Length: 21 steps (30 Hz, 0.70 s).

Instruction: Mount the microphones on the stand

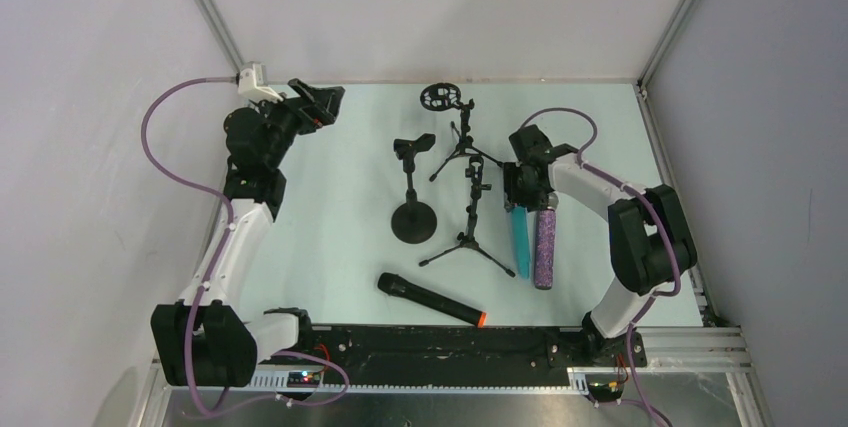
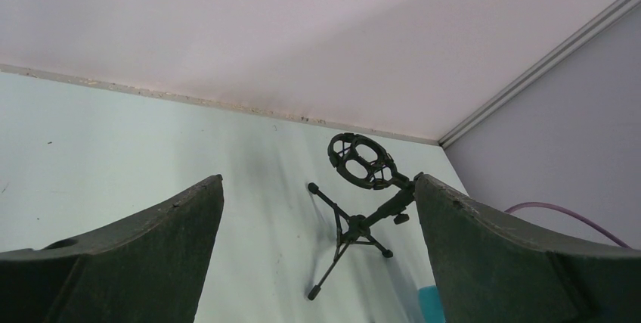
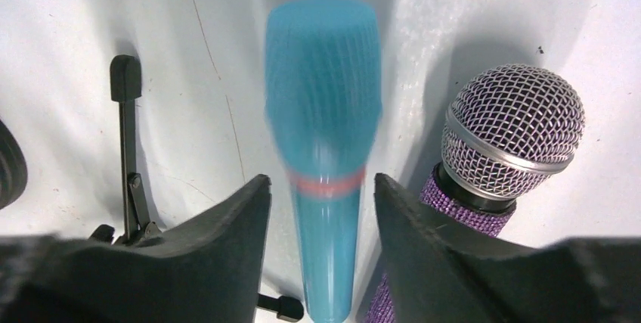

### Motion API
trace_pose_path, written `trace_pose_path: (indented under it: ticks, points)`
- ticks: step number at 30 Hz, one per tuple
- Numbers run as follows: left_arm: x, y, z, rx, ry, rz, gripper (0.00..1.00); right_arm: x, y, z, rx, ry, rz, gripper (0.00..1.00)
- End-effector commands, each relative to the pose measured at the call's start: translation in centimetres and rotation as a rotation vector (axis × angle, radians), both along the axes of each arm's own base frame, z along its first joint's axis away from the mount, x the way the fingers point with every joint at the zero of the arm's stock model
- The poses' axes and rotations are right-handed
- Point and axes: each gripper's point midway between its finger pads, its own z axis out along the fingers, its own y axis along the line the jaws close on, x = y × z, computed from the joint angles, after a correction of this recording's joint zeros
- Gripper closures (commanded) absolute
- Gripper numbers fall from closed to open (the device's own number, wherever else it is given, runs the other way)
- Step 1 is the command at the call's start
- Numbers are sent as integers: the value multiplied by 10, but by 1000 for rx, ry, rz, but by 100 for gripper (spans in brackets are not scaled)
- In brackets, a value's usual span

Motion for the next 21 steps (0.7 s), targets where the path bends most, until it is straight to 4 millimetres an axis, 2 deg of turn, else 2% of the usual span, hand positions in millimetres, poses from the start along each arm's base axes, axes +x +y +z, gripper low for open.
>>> trace_pose_path:
  ticks: [1,3,4,6,10,12,16,21]
  points:
    - [-2,5,21,23,-68,17,0,10,2,8,-6,-26,22,37]
    - [-3,5,22,24,-69,18,0,10,-1,12,-20,-38,17,28]
    - [-2,5,21,24,-68,19,0,11,-2,14,-21,-43,17,20]
    - [-2,5,21,23,-66,19,0,13,-3,23,-13,-67,11,12]
    - [-2,5,21,21,-66,16,0,17,4,53,78,-129,10,6]
    - [-2,4,22,22,-68,14,0,19,7,73,126,-173,15,2]
    - [-4,4,24,21,-73,14,0,22,10,119,182,-287,35,1]
    - [-6,4,27,19,-81,14,0,21,4,194,235,-467,33,1]
